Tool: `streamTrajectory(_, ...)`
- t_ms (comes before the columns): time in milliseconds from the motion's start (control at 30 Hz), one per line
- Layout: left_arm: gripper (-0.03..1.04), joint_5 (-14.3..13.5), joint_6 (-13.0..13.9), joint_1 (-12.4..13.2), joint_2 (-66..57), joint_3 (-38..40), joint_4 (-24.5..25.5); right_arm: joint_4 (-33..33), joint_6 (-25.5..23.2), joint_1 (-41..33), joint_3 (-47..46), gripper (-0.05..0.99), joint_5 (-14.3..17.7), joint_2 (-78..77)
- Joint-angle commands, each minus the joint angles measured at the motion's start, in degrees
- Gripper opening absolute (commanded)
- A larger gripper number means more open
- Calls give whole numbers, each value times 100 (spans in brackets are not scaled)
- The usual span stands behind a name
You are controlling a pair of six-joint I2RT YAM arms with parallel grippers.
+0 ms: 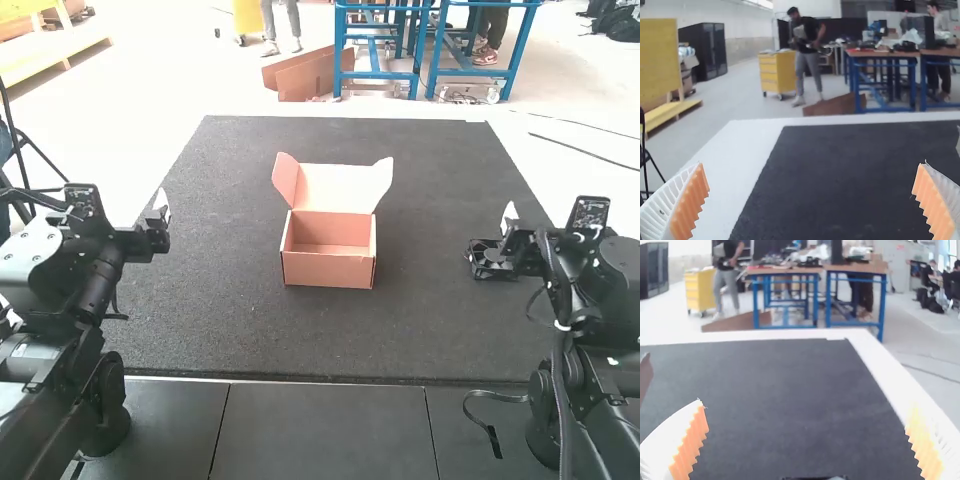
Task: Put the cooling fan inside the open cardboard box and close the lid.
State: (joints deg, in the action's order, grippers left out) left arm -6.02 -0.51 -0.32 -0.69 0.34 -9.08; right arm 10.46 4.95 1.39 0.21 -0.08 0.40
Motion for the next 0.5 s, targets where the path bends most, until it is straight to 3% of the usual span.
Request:
streamTrajectory(0,97,-13,-28,32,69,195,-59,167,-82,-7,85,91,60,-58)
streamTrajectory(233,97,22,-10,23,-248,731,-67,193,-82,-7,691,91,43,390)
streamTrajectory(467,97,-13,-19,23,-1830,1829,-76,149,-434,-7,1957,91,298,2113)
